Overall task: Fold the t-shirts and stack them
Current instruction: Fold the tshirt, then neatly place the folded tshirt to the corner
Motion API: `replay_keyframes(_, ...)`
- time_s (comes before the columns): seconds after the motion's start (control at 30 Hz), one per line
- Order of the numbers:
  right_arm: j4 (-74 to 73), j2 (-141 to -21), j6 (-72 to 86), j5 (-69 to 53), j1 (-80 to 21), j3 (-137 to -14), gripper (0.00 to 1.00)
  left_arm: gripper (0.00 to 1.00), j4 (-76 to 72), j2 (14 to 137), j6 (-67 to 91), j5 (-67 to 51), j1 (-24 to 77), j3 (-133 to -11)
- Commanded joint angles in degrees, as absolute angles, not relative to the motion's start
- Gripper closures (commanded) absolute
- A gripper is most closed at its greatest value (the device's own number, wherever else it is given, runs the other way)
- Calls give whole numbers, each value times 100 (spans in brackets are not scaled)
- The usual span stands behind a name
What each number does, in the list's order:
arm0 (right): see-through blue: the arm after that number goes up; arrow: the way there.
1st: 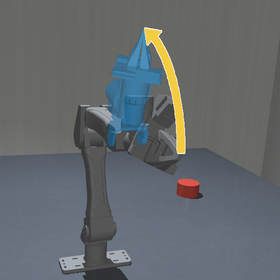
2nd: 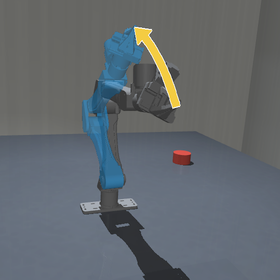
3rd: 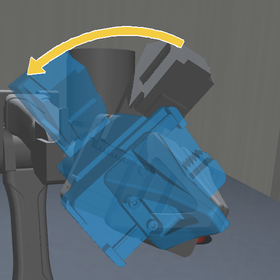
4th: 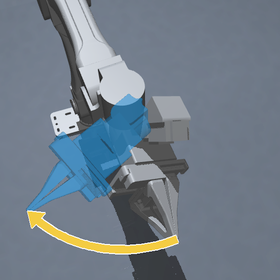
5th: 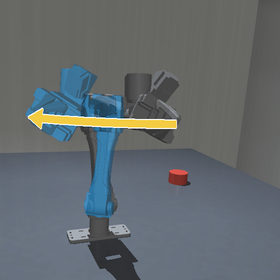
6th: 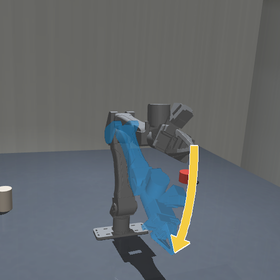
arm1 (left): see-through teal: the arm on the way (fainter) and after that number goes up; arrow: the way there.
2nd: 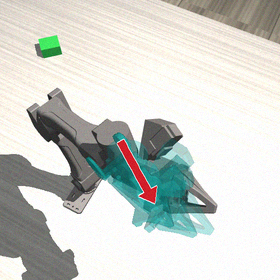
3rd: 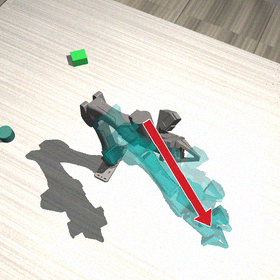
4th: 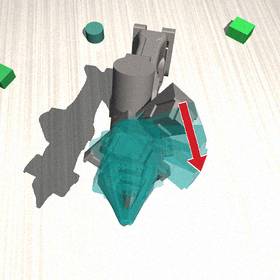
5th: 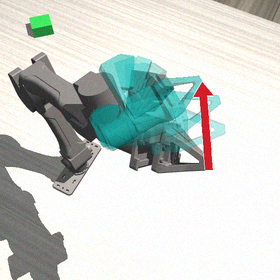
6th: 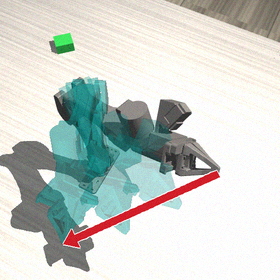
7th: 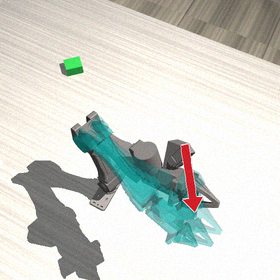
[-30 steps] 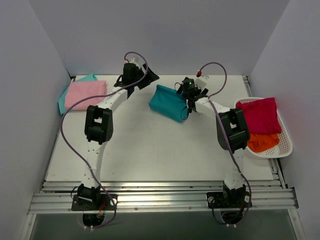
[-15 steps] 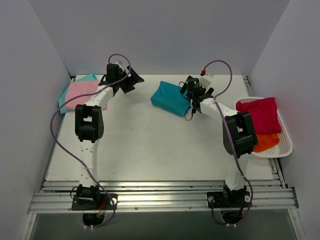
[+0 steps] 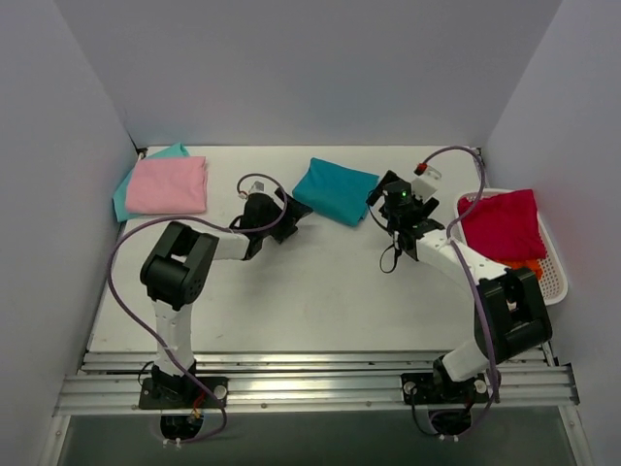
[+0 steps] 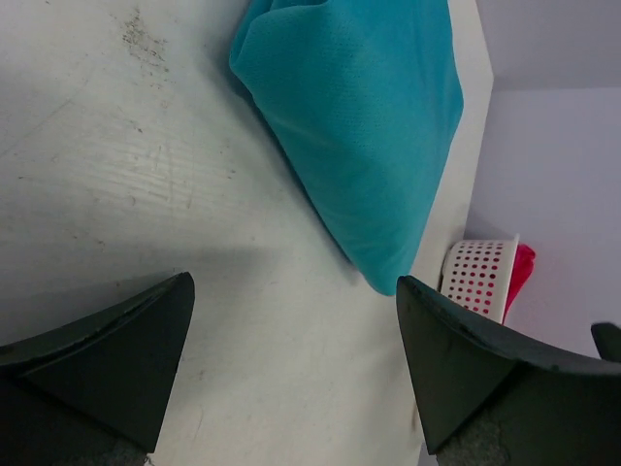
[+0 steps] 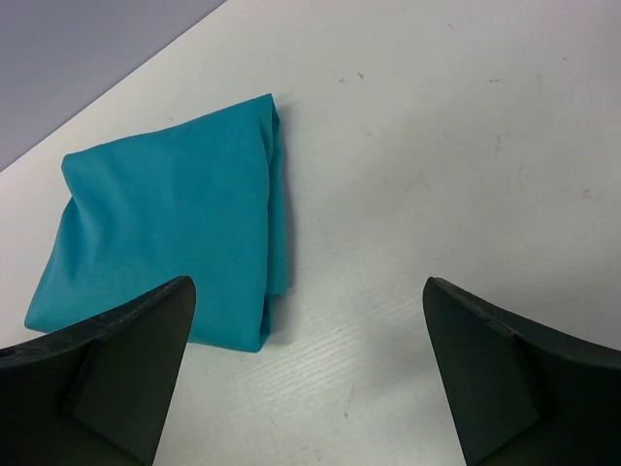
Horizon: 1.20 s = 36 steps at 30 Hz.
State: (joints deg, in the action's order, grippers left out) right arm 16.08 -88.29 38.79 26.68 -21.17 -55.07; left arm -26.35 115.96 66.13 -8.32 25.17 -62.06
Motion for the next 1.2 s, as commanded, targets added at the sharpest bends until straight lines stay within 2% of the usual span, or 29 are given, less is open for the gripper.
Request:
replay_keyframes(0.0, 1749, -8176, 3964, 2909, -2180, -5213, 0, 6, -3901, 11996, 7452, -63, 2627, -6135)
replay_keyframes(0.2, 1670, -7621, 3946, 2997, -2145, -4931, 0, 6, -3465, 12278, 7734, 948, 2935, -6547)
replay_keyframes(0.27, 1661, -7541, 3937, 2997, -2136, -4896, 0, 6, -2799, 12409, 7691, 1010, 2944, -6889)
replay_keyframes(0.57, 1872, -7304, 3964, 2909, -2127, -4579, 0, 6, -1733, 13358, 7330, 1266, 2874, -8717)
replay_keyframes(0.6, 1872, -7286, 3955, 2918, -2110, -4579, 0, 1, -1697, 13446, 7295, 1240, 2857, -9032)
replay_keyframes(0.63, 1863, -7269, 3938, 2918, -2109, -4588, 0, 18, -1714, 13552, 7251, 1178, 2804, -9148)
replay_keyframes(0.7, 1881, -7207, 3937, 2909, -2083, -4579, 0, 81, -1837, 13798, 7015, 950, 2760, -9385)
replay_keyframes(0.73, 1881, -7190, 3929, 2918, -2074, -4562, 0, 97, -1724, 13895, 6927, 941, 2734, -9691)
replay_keyframes(0.93, 1925, -7084, 3937, 2892, -2022, -4500, 0, 98, -897, 13729, 5828, 809, 2505, -10336)
replay_keyframes(1.17, 2065, -7058, 3973, 2734, -2021, -4421, 0, 98, -62, 13342, 4572, 124, 1602, -10802)
